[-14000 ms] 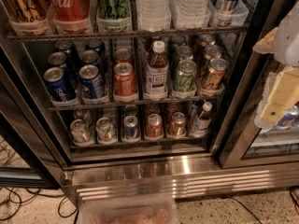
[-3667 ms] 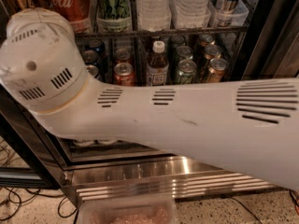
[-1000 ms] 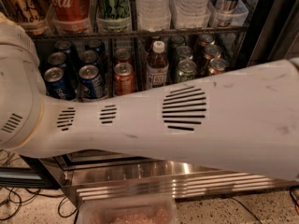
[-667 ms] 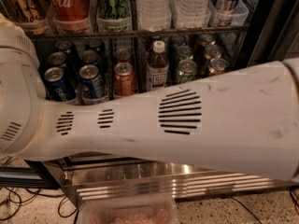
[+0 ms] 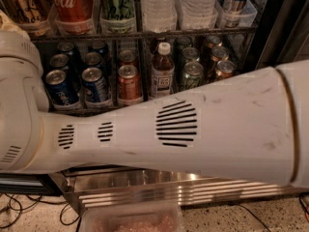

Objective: Pick orange can from top shelf of fridge

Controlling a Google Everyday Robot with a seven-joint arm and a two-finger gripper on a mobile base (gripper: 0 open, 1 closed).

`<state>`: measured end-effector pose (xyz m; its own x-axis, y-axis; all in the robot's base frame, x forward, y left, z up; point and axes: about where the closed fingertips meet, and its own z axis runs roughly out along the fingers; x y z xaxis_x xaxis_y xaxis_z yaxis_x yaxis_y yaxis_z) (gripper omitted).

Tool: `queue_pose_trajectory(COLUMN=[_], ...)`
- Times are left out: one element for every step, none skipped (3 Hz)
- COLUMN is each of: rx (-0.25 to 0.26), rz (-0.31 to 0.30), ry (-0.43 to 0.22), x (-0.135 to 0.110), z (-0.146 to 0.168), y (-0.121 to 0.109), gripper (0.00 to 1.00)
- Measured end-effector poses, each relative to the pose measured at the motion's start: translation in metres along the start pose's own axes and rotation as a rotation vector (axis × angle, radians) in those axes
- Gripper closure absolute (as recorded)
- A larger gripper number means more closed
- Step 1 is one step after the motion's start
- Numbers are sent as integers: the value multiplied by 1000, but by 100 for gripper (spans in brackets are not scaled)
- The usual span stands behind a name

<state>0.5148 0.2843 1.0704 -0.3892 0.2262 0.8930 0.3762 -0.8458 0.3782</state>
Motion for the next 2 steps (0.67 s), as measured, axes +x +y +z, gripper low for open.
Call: queue_pose_trajectory(rx=[-23, -52], rz=[10, 12], ry=[20, 25], x=[1, 0], z=[0, 0], y=[3, 6], gripper=[41, 39])
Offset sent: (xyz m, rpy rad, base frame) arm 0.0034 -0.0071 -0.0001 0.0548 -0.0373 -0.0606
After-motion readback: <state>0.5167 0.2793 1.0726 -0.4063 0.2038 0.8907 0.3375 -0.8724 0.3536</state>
